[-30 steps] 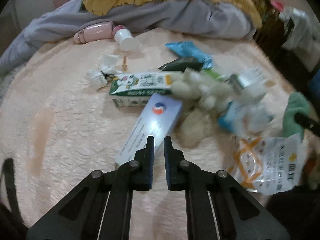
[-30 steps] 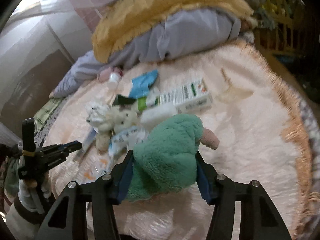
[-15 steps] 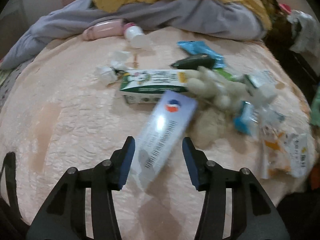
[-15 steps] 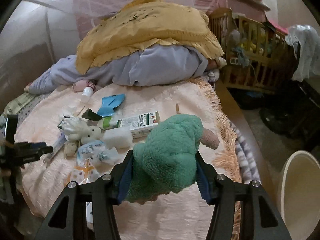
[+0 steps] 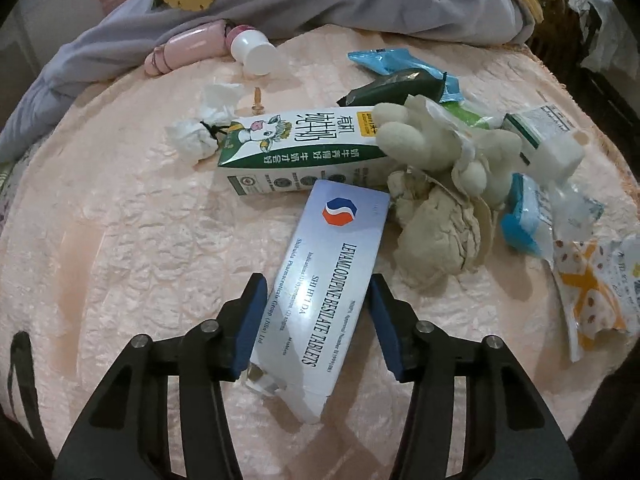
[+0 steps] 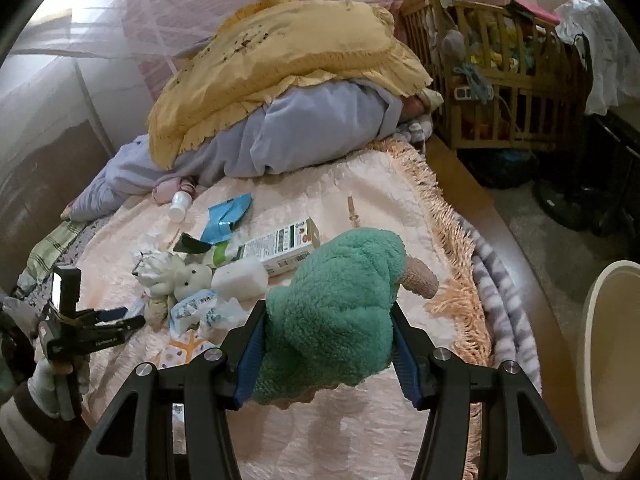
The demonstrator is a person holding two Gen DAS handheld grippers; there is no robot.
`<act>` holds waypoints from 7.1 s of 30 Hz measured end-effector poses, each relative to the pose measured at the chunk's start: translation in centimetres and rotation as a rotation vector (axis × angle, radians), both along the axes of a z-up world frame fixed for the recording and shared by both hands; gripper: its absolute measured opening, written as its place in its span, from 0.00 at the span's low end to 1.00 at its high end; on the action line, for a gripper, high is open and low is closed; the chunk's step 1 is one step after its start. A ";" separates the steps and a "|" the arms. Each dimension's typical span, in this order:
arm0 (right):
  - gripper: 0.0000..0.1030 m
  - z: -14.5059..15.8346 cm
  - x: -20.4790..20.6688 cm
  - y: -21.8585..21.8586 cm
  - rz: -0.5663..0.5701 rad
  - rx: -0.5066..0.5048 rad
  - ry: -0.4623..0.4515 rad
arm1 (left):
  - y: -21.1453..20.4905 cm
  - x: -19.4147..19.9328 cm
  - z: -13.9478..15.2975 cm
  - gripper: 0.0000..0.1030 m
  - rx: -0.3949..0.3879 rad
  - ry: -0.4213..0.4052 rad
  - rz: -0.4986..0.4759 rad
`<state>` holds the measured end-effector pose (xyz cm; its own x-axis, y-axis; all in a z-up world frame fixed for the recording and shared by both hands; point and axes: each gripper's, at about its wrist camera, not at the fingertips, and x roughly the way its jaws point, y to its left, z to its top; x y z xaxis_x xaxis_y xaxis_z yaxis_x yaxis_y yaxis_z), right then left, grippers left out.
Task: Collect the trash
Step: 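Carry the green cloth and white box to the white bucket with both tools, then open the right tool over the bucket while the left tool releases the white box, then return both tools to the bed over the remaining trash, then grasp the crumpled tissue with the left tool while the right tool grasps a plastic wrapper, then carry the tissue and plastic wrapper over the white bucket with both tools, then open both tools to drop the tissue and wrapper into the bucket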
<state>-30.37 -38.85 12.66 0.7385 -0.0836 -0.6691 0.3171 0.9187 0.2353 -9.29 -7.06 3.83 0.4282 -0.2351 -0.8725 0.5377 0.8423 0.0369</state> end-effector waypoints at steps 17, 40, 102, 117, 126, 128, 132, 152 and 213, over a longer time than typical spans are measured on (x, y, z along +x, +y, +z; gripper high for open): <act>0.53 2.3 -7.4 -5.8 -0.139 -0.060 -0.024 | -8.8 -8.3 11.6 0.43 -0.281 0.034 -0.231; 0.63 -4.7 -20.4 -22.5 -0.519 0.006 0.185 | -42.3 -25.0 10.5 0.44 -0.335 0.297 -0.651; 0.78 -4.0 2.1 4.1 0.229 0.072 0.147 | -5.2 -7.7 10.2 0.50 -0.180 -0.133 0.064; 0.78 -3.9 9.0 7.0 0.356 0.005 0.185 | -3.3 -3.2 4.1 0.50 -0.154 0.014 0.101; 0.48 -7.4 13.7 7.6 0.404 0.074 0.252 | -5.2 -0.9 0.8 0.22 -0.168 0.084 0.049; 0.40 -8.3 13.9 8.0 0.404 0.054 0.267 | -4.6 -0.8 0.6 0.20 -0.195 0.115 0.053; 0.30 -7.5 12.7 7.1 0.367 0.070 0.201 | -2.8 -1.2 2.0 0.16 -0.236 0.105 0.064; 0.29 0.2 2.5 2.4 0.228 0.042 0.002 | -7.0 -9.0 11.2 0.15 -0.362 0.025 -0.132; 0.30 -3.9 -21.7 -21.6 -0.443 0.034 0.049 | -42.7 -26.4 8.8 0.15 -0.335 0.205 -0.626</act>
<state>-52.11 -60.42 8.73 0.6034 -0.3624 -0.7103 0.6902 0.6835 0.2376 -35.68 -49.79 12.65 -0.0370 -0.6500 -0.7591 0.8897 0.3245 -0.3212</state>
